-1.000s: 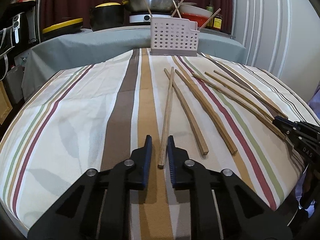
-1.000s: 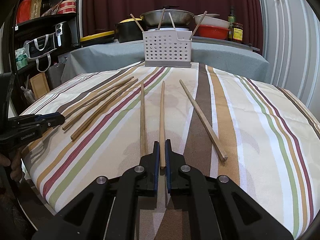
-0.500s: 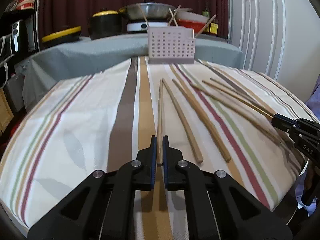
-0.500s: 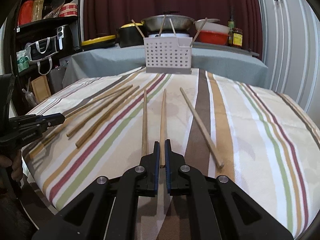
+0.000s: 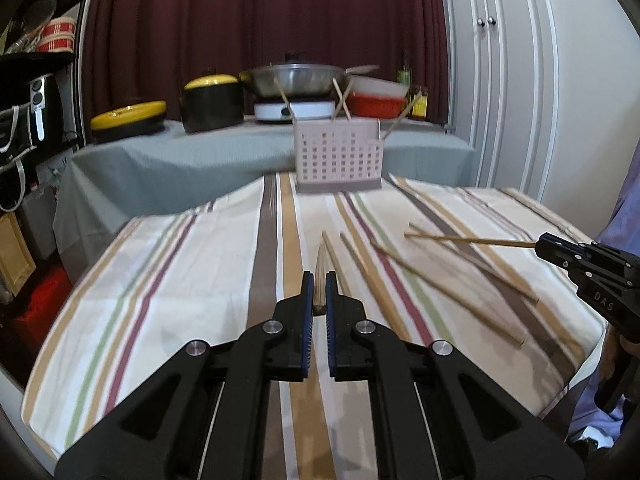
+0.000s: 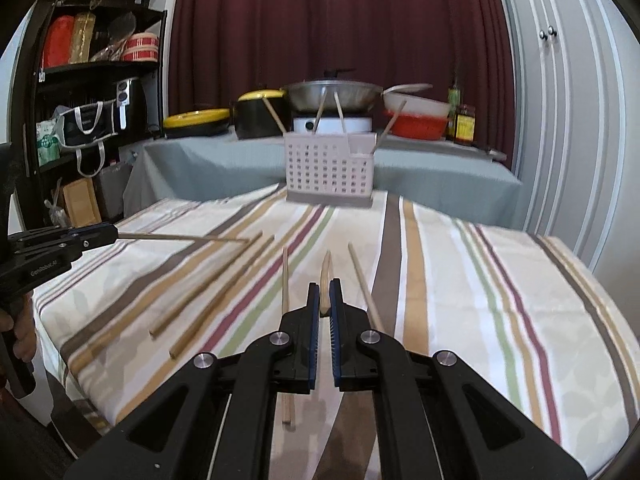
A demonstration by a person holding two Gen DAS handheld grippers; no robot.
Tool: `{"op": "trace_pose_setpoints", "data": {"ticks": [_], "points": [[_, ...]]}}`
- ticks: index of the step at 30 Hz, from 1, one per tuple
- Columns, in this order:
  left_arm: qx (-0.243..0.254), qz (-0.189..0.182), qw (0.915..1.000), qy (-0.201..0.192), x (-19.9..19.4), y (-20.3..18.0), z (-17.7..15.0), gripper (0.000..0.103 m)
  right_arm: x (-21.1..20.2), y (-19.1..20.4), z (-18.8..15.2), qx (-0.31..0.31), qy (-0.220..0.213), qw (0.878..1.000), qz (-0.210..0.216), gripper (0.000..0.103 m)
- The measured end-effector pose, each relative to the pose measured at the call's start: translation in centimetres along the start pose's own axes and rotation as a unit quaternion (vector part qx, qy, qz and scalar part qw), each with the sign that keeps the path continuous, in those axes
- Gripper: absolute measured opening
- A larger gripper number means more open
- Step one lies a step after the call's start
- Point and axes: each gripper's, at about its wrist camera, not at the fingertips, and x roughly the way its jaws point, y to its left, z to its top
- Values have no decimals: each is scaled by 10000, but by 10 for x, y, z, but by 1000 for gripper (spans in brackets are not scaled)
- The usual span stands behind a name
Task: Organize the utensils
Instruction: 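Lift both held chopsticks upright and carry them over the white holder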
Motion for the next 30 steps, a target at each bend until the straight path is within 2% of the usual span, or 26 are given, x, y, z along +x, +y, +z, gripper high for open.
{"op": "trace_pose_setpoints", "data": {"ticks": [10,18,30], "points": [[25,83,9990,-427,-24,1,35,6,-19,-5,33,38,-479,9988,-36,6],[30,147,9986,-511,-31,2,58,6,-24,-12,55,107,-661,9978,10,6],[-48,236,9984,-505,-3,7,89,6,-2,-22,81,144,-769,9969,62,6]]}}
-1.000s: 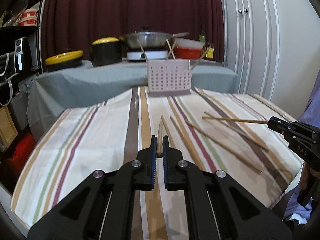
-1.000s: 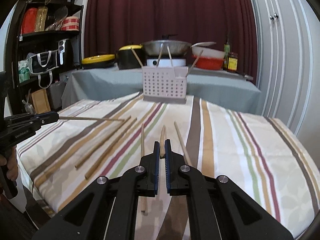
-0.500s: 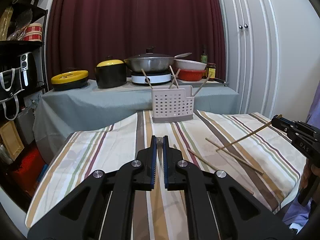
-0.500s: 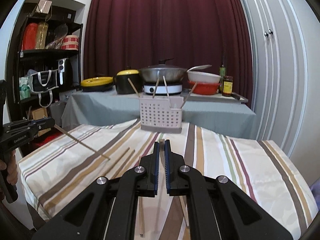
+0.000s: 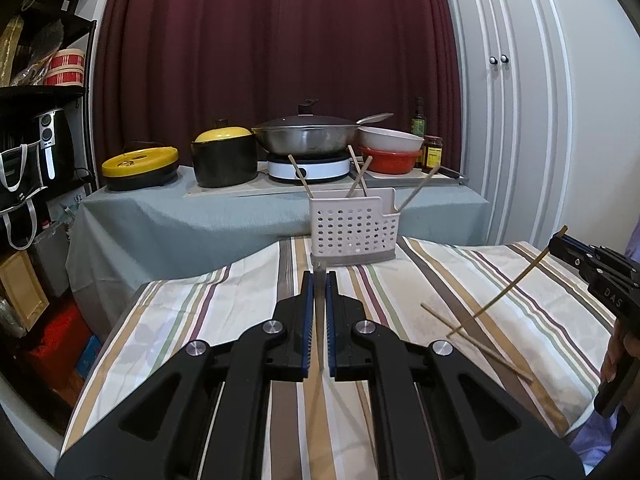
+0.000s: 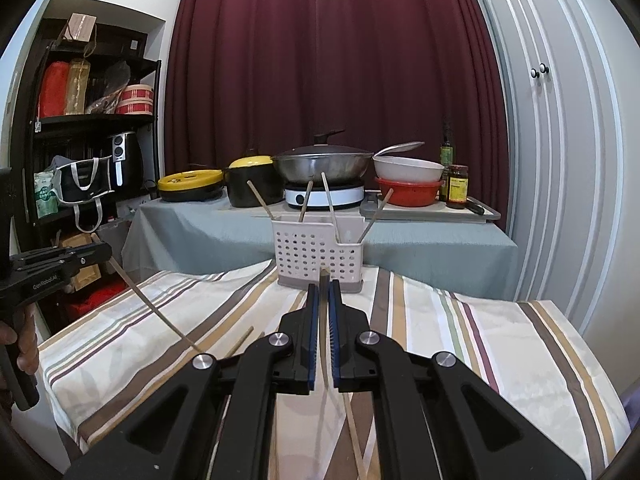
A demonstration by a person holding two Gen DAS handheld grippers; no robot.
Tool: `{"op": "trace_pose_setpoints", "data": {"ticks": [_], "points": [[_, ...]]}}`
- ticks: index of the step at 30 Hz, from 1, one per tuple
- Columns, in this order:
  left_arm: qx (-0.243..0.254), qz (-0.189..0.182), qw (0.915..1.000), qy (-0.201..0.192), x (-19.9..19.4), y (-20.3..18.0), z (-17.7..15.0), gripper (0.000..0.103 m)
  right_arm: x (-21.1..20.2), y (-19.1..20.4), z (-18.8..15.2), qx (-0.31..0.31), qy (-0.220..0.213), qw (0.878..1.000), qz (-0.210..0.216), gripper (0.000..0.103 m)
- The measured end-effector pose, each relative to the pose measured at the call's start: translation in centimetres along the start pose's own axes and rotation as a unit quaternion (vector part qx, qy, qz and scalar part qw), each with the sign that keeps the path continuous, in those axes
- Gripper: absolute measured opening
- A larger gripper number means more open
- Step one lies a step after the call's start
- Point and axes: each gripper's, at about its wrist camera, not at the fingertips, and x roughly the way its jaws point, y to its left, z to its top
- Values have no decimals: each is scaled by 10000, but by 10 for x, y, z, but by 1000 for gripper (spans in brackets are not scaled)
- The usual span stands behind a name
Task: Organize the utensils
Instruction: 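Lift both held chopsticks upright and carry them over the white holder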
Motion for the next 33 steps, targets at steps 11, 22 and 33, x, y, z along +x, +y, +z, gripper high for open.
{"op": "trace_pose_setpoints", "data": {"ticks": [11,22,33], "points": [[-164,6,9998,-85,33,9,23,6,32,-8,17,57,-169,9998,-26,6],[-79,24,9997,-226,58,12,56,6,62,-5,44,-60,-384,9992,73,6],[-47,-134,9980,-608,95,17,108,6,106,-10,98,-161,-913,9954,224,6]]}}
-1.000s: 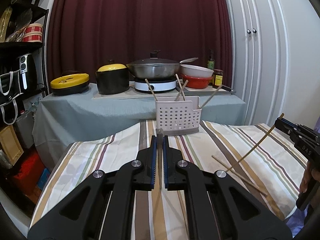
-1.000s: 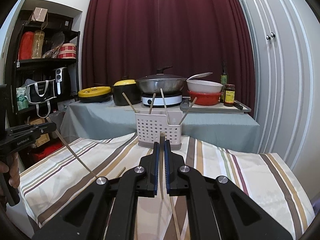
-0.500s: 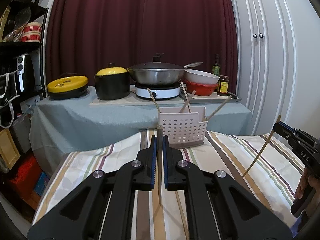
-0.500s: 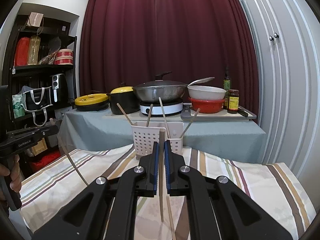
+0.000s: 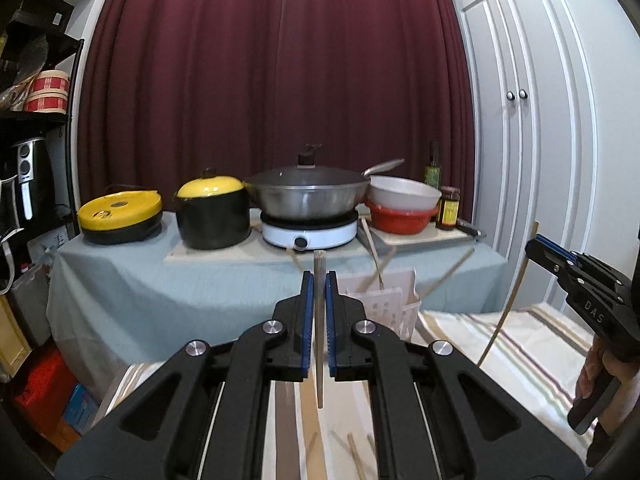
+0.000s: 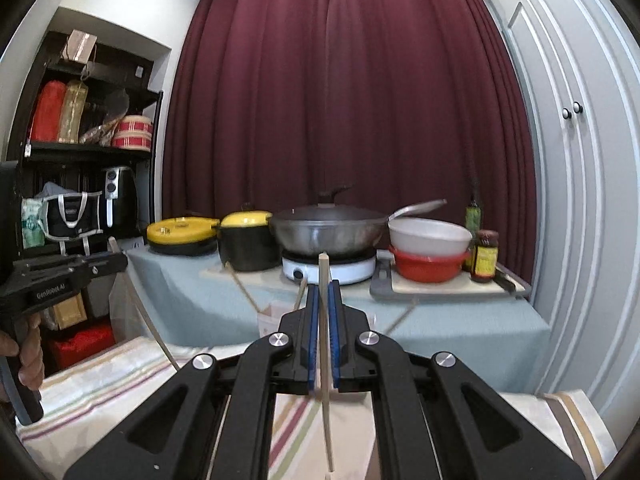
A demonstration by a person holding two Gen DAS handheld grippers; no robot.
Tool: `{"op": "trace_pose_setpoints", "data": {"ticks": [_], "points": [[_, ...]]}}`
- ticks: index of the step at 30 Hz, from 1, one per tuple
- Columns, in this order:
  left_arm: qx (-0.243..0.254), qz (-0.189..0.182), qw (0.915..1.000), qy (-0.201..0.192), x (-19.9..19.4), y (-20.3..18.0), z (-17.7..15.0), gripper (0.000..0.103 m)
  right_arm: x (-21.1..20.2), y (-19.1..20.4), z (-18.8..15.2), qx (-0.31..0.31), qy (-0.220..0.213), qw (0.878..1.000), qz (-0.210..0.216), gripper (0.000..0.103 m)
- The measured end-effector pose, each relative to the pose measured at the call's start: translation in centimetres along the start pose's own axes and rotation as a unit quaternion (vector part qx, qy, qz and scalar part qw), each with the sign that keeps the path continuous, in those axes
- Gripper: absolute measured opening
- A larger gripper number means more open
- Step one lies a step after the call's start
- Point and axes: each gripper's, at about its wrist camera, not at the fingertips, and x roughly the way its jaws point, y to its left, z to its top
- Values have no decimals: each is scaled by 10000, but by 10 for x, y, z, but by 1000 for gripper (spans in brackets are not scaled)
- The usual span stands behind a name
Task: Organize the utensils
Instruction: 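Lift both held chopsticks upright and carry them over the white holder, then lower both chopsticks into the white holder and open both tools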
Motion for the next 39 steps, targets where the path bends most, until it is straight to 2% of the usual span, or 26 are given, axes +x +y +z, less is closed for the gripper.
{"op": "trace_pose_setpoints", "data": {"ticks": [5,10,17,21,27,39], "points": [[-113,-114,9998,-144,27,4,29,6,28,-7,28,-16,-311,9995,54,6],[-75,-114,9987,-496,48,0,65,6,54,-11,52,-32,-597,9982,65,6],[-134,-180,9972,-720,84,-8,94,6,86,-18,68,6,-882,9961,67,6],[-128,-211,9977,-638,109,-12,92,6,108,-23,61,-23,-849,9964,15,6],[-121,-245,9991,-335,137,-13,73,6,140,-33,37,85,-540,9985,-35,6],[-14,-211,9998,-68,156,-12,49,6,171,-39,0,127,10,9999,-69,6]]}}
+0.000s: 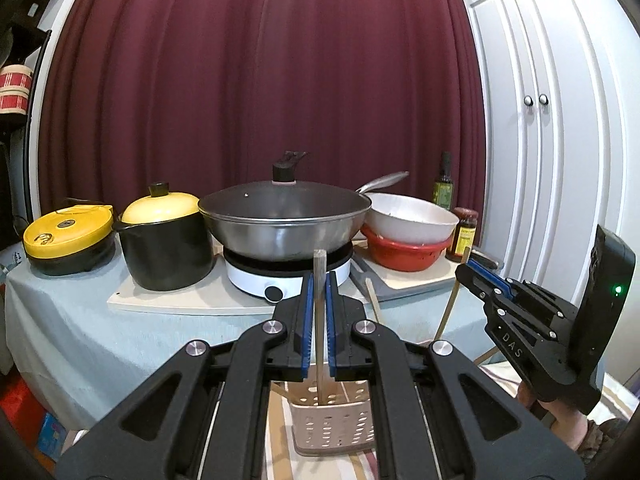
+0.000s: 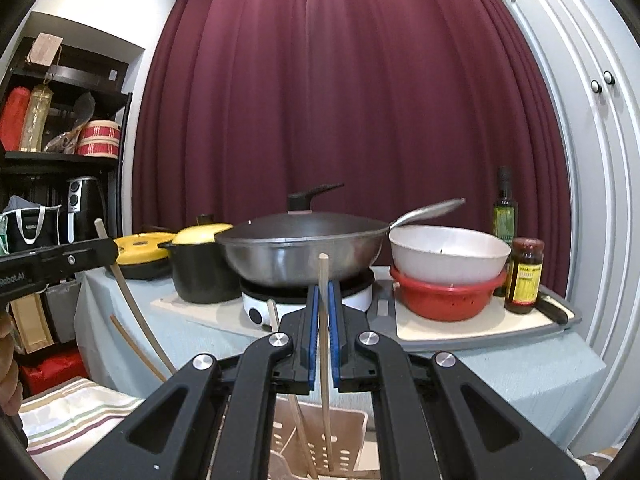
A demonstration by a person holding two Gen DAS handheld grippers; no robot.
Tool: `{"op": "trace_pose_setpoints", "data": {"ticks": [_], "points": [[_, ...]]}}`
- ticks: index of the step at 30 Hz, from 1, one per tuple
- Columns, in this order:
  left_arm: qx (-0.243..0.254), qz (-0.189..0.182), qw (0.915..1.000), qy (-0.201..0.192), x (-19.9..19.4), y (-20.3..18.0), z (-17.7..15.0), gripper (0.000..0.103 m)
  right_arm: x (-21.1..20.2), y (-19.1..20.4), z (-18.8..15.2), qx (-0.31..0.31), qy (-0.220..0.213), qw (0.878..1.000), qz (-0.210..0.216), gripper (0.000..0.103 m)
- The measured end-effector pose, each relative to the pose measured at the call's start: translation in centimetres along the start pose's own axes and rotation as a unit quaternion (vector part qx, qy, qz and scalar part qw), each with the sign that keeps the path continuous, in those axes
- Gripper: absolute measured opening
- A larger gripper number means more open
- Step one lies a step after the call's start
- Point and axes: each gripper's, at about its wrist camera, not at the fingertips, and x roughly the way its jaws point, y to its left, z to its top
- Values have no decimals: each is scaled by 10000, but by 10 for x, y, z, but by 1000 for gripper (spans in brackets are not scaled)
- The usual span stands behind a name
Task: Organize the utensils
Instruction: 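Lower both chopsticks into the white holder and open both tools, then move both tools back over the remaining chopsticks on the cloth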
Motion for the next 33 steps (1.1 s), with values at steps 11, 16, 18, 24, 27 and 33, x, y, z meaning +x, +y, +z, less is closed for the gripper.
{"op": "trace_pose_setpoints", "data": {"ticks": [11,16,18,24,27,33], "points": [[-26,60,9997,227,14,3,-12,8,5,2,-11,-23,213,9996,-176,26],[-59,128,9996,233,15,6,-13,20,3,3,-10,-23,202,9996,-199,34],[-91,150,9996,208,14,8,-13,34,0,4,-9,-15,190,9996,-213,40],[-129,230,9995,144,4,8,-12,53,-11,8,-3,-68,177,9995,-233,50],[-144,298,9994,76,-7,8,-10,61,-19,11,0,-82,164,9995,-260,54],[-117,436,9989,81,-33,3,-12,70,-46,14,5,-60,190,9993,-322,59]]}}
